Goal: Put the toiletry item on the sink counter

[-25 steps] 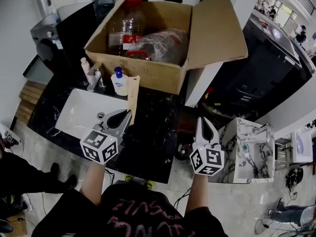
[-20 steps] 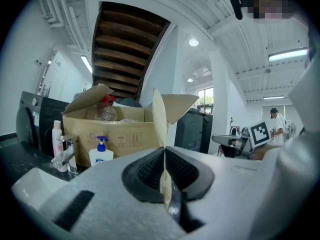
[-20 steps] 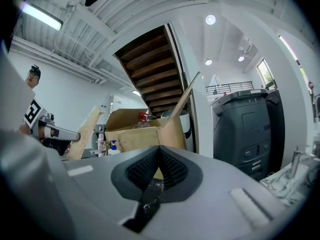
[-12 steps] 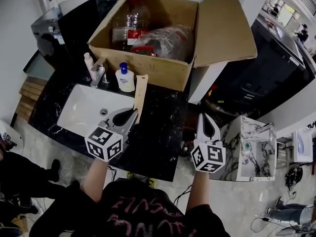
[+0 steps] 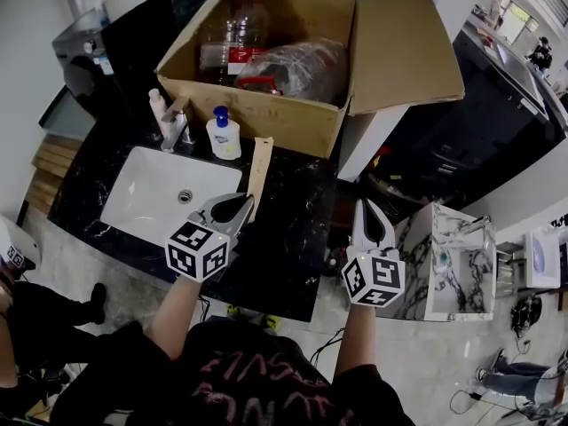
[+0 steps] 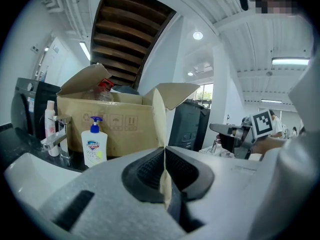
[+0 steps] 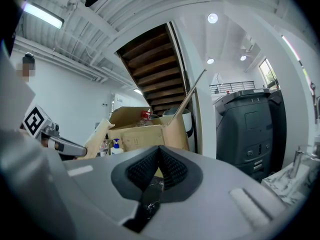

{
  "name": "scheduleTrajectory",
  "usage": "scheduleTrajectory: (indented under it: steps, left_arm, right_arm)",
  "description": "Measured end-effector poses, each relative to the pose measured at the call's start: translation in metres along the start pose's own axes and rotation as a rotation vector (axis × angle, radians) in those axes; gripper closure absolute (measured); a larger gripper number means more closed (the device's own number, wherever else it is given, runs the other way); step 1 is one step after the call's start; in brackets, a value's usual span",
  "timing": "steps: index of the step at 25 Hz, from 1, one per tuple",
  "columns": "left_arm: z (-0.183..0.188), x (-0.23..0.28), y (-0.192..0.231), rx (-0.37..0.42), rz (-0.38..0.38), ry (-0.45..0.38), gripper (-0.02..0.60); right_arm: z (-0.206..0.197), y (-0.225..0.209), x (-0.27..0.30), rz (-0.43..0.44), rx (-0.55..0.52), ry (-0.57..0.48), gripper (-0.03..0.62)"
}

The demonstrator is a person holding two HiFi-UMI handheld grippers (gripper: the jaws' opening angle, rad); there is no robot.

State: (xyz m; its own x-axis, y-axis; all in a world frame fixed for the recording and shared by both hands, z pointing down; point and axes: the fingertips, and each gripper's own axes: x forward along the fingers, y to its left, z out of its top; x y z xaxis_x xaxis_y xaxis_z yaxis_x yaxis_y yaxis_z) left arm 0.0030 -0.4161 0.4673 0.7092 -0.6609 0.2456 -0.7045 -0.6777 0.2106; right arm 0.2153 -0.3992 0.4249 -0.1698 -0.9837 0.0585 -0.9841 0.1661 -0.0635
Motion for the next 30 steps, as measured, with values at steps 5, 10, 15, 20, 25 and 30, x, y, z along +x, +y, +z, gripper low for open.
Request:
scheduleTrajectory:
  steps: [5, 10, 15, 20, 25, 30]
  left_arm:
    - [-0.017, 0.008, 0.002, -0.021, 0.002, 0.038, 0.572]
    - [-0.036, 0.015, 0.007, -0.03, 0.018, 0.091, 0.572]
    - [-0.056, 0.019, 0.013, -0.052, 0.04, 0.143, 0.572]
    - [-0.083, 0.024, 0.016, -0.077, 0.053, 0.219, 0.571]
    - [-0.105, 0.027, 0.017, -0.098, 0.049, 0.265, 0.571]
    - [-0.123, 0.031, 0.022, -0.141, 0.054, 0.304, 0.571]
  right_arm:
    - [0.001, 0.002, 0.001, 0.003, -0.001, -0.003, 0.582]
    - [0.002, 0.001, 0.002, 0.003, -0.003, -0.003, 0.582]
    - [0.002, 0.0, 0.001, 0.002, -0.003, 0.0, 0.582]
    - [0.001, -0.003, 0.0, 0.0, -0.005, 0.002, 0.582]
    - [0.0, -0.005, -0.001, -0.002, -0.003, -0.001, 0.582]
    - [0.002, -0.007, -0.001, 0.007, -0.005, -0.012, 0.582]
